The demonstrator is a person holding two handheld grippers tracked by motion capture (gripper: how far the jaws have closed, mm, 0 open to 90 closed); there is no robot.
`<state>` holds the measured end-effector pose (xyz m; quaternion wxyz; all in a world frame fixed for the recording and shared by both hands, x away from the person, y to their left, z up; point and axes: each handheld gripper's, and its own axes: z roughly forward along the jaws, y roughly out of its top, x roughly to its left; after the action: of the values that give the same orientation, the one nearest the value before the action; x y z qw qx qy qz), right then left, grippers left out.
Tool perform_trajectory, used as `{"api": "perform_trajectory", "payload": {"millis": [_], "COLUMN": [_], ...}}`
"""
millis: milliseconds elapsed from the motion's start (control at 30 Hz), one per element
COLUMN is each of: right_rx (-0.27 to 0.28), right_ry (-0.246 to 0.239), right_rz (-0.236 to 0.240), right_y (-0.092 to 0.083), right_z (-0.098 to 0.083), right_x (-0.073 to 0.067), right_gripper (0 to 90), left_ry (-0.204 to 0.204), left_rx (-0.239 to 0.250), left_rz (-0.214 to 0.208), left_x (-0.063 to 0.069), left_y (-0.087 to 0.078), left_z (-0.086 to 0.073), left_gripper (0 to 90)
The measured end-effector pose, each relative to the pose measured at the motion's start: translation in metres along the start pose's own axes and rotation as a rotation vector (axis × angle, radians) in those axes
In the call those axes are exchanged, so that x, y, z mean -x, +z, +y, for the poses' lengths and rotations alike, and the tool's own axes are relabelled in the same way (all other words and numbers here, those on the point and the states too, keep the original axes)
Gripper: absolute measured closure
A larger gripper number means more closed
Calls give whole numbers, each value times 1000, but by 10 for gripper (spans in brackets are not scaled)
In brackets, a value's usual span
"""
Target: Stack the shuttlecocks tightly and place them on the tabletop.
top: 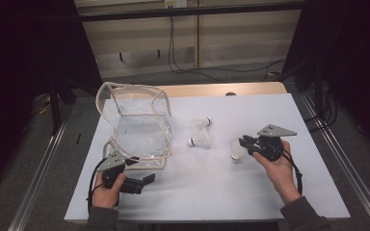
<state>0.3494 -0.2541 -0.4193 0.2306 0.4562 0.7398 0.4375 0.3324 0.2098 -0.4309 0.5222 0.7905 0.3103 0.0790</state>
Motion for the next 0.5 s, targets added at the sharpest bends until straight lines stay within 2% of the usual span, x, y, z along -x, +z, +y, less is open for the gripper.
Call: {"api": "perform_trajectory", "payload": {"millis": [267,500], "right_rx": [-5,-6], "right_ry": [20,20], "right_rz": [-24,-51], "right_y": [-2,-4], "right_z": [-7,-8], "right_x": [9,13], "right_gripper": [719,638], "left_ry": [-9,-2], "left_rx": [5,-1], "left_rz": [-3,1], "left_x": [0,0], "left_y": [0,0], "left_z": [0,0], "left_gripper": [35,35]}}
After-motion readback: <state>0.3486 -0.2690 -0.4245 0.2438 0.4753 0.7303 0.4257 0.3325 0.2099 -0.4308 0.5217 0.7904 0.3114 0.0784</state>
